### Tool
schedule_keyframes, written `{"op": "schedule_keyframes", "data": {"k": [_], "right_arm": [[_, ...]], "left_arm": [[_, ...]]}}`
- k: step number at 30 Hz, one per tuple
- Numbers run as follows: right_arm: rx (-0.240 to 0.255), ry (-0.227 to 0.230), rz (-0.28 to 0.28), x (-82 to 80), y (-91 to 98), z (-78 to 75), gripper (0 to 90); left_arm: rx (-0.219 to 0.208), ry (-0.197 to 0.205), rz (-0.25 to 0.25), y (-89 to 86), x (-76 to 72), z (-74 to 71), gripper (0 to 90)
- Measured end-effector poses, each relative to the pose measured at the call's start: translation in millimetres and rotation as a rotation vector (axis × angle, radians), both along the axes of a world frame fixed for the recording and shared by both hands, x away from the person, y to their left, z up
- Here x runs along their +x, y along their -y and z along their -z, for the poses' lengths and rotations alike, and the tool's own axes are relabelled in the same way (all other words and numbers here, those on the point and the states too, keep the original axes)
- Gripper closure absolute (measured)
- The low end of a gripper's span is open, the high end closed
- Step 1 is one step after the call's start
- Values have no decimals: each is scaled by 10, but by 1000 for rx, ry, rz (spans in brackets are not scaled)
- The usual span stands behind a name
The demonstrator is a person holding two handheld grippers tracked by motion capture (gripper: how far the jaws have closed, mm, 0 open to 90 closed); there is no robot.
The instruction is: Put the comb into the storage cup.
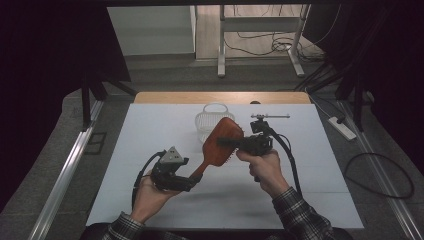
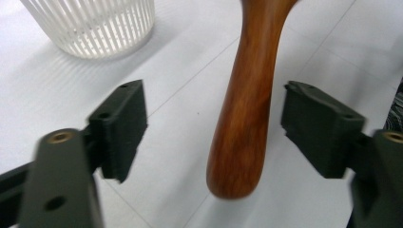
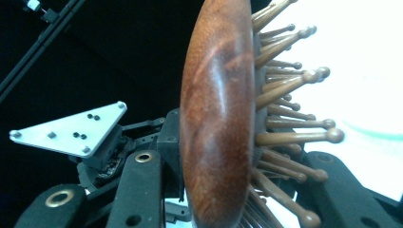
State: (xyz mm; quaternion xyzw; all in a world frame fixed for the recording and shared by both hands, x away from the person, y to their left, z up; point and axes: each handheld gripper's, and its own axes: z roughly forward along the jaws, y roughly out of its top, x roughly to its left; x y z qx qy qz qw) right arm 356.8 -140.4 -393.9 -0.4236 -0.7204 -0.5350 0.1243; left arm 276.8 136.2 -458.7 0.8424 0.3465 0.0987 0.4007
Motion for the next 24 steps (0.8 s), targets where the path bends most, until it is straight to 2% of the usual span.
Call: {"op": "schedule_keyframes", "data": {"k": [4,8,19,24], "right_arm": [[3,17,10,7,27,-43,581],[9,26,18,27,52,-67,581],[-8,52,54,86,88,-124,580],[-11,65,71,119,101,-149,580]], "left_arm": [[-10,-18,-2,-68,-10,10,145],[-47,-30,-18,-192,-22,3,103],[-34,-41,-37,-438,-129,22,6],[-37,-41,-63,-575,-213,46,0]]}}
